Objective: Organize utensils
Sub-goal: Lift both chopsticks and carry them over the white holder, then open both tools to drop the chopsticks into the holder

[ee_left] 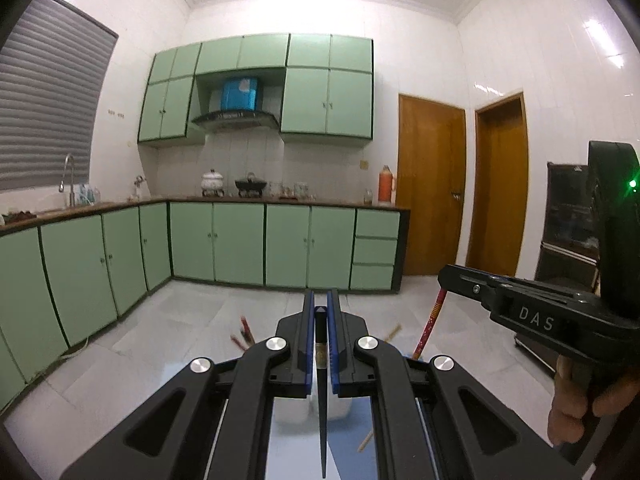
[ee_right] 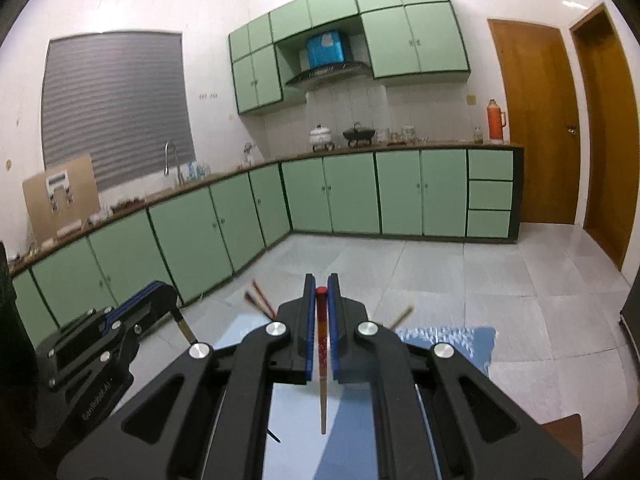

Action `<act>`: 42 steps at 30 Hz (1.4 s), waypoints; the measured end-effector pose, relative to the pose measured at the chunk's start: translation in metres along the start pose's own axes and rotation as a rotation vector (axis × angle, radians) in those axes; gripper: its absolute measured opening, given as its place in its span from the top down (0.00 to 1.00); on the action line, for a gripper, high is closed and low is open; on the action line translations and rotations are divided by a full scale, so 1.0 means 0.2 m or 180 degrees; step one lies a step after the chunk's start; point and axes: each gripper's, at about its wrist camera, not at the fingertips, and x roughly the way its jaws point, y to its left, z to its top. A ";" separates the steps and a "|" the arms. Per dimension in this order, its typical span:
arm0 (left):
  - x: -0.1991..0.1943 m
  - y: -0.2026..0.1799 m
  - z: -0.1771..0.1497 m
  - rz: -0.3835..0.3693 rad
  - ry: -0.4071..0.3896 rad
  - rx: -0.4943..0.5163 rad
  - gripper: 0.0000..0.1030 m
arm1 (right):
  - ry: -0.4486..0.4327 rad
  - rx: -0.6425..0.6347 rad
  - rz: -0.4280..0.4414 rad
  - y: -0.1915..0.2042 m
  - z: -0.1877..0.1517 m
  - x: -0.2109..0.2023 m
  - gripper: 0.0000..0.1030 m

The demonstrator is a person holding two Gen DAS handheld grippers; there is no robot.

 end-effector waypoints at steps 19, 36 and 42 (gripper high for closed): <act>0.40 0.03 0.26 0.0142 -0.0512 0.0073 0.94 | -0.0443 -0.0131 -0.0261 -0.08 0.29 0.32 0.95; 0.84 0.17 0.03 0.0161 0.0097 -0.0156 0.94 | 0.0003 0.0042 -0.0310 -0.20 0.11 0.67 0.93; 0.75 0.21 0.00 0.0215 0.0148 -0.0206 0.91 | 0.0027 0.0161 -0.0308 -0.24 0.07 0.64 0.78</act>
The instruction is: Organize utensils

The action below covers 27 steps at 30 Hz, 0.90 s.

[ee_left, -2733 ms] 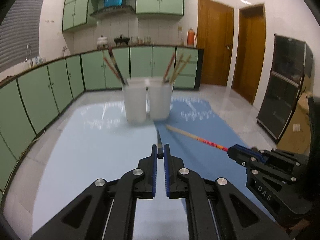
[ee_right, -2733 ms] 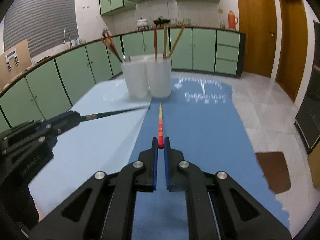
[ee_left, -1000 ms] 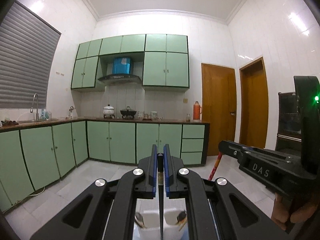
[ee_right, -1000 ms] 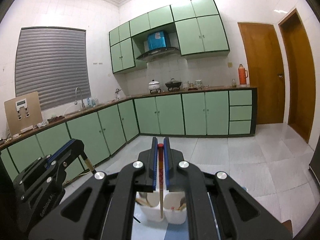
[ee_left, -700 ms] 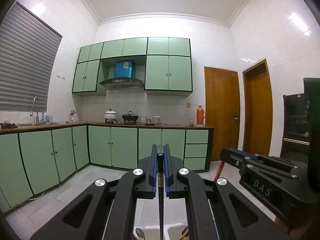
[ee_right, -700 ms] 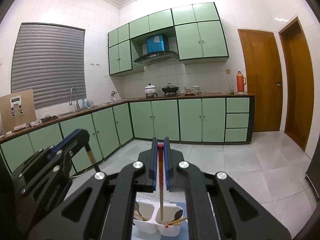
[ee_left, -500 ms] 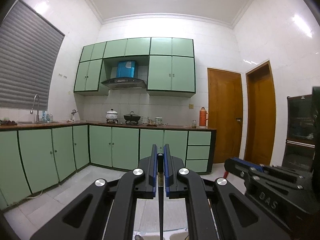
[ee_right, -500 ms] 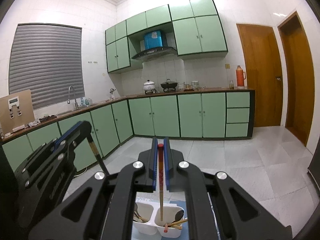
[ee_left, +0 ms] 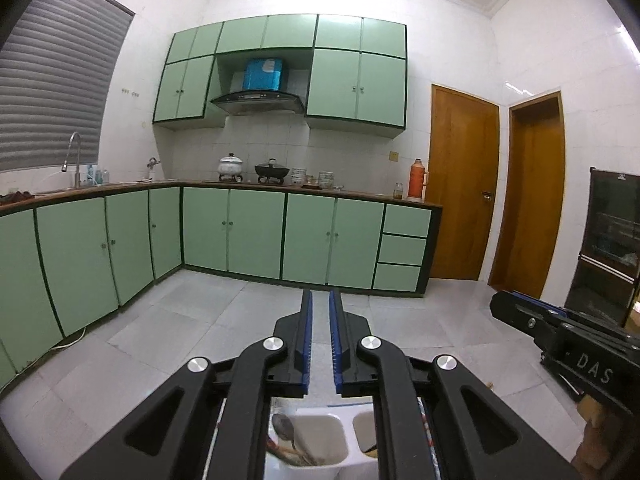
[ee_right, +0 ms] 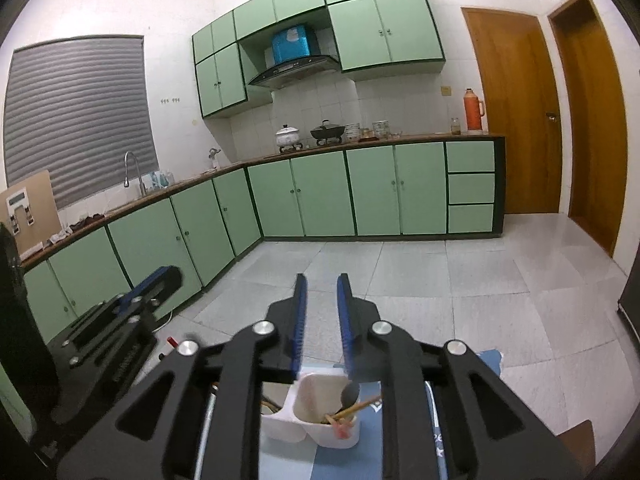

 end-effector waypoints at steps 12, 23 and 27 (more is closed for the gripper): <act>-0.35 0.04 0.01 0.0051 0.0017 -0.0028 0.68 | -0.0144 0.0019 0.0033 -0.03 -0.12 -0.33 0.63; -0.63 0.03 -0.20 0.0056 0.0337 0.0102 0.45 | 0.0014 -0.0081 0.0112 0.03 -0.41 -0.64 0.40; -0.71 0.02 -0.30 0.0070 0.0468 0.0142 0.34 | 0.0160 -0.0153 0.0140 0.08 -0.53 -0.71 0.28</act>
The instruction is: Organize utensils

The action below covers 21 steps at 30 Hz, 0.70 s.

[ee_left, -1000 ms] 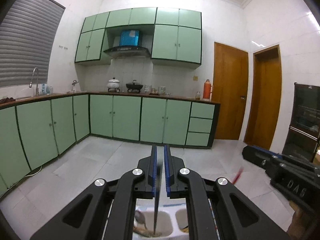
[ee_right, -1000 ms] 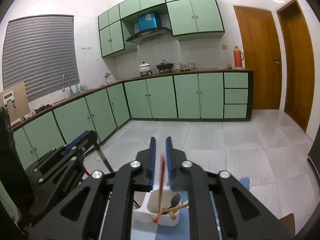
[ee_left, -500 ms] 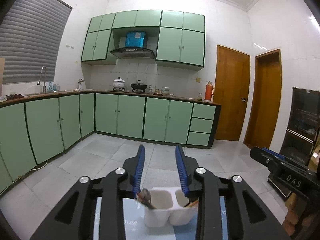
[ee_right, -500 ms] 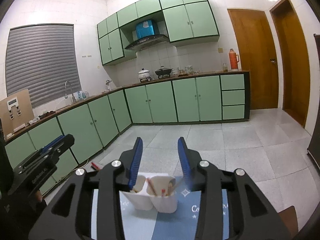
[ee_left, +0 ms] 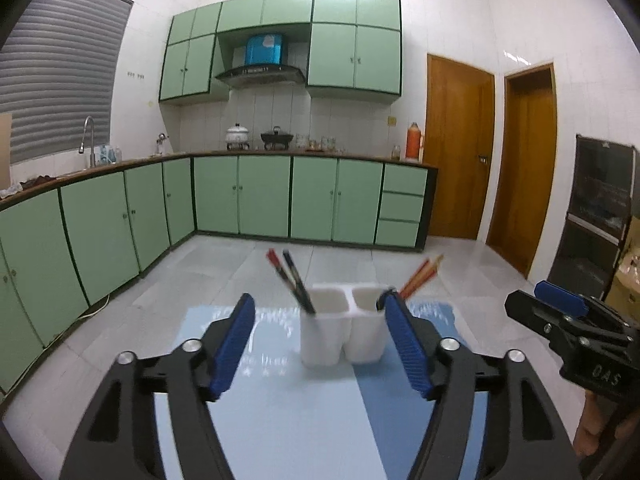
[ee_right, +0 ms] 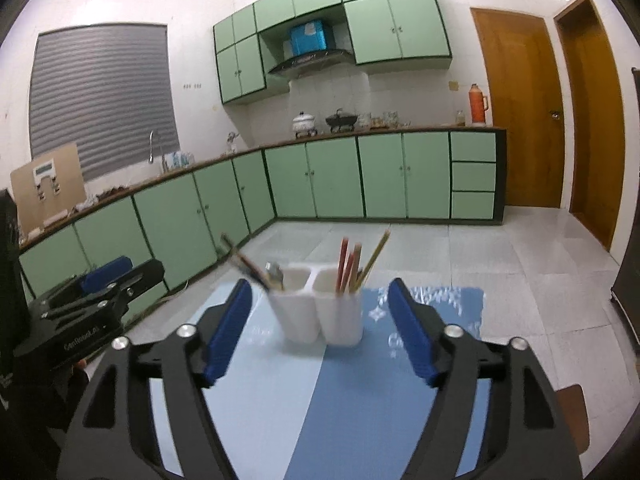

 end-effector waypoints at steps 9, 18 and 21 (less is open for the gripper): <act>-0.12 -0.05 -0.09 0.0017 0.0091 0.0111 0.18 | 0.0092 0.0069 0.0021 0.04 -0.08 -0.13 0.08; -0.24 -0.08 -0.10 0.0063 -0.0019 0.0189 0.06 | 0.0033 -0.0005 0.0005 0.05 -0.08 -0.23 0.05; -0.27 -0.08 -0.10 0.0060 -0.0036 0.0198 0.06 | 0.0006 -0.0023 0.0011 0.05 -0.07 -0.25 0.05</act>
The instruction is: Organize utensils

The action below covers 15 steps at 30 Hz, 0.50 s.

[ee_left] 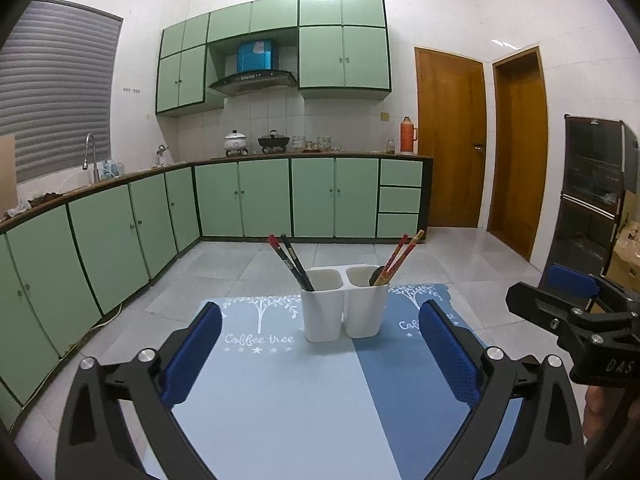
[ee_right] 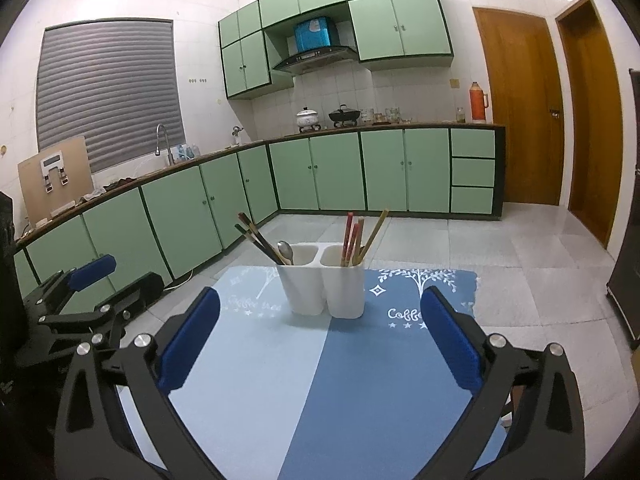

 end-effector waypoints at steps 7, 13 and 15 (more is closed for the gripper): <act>-0.04 0.02 0.02 0.0010 -0.0051 -0.0040 0.06 | -0.0057 -0.0058 0.0020 0.02 0.02 -0.04 0.05; -0.06 0.03 0.02 0.0022 -0.0080 -0.0026 0.06 | -0.0070 -0.0075 0.0016 0.03 0.01 -0.05 0.05; -0.06 0.03 0.02 0.0029 -0.0094 -0.0024 0.06 | -0.0073 -0.0082 0.0014 0.04 0.02 -0.05 0.05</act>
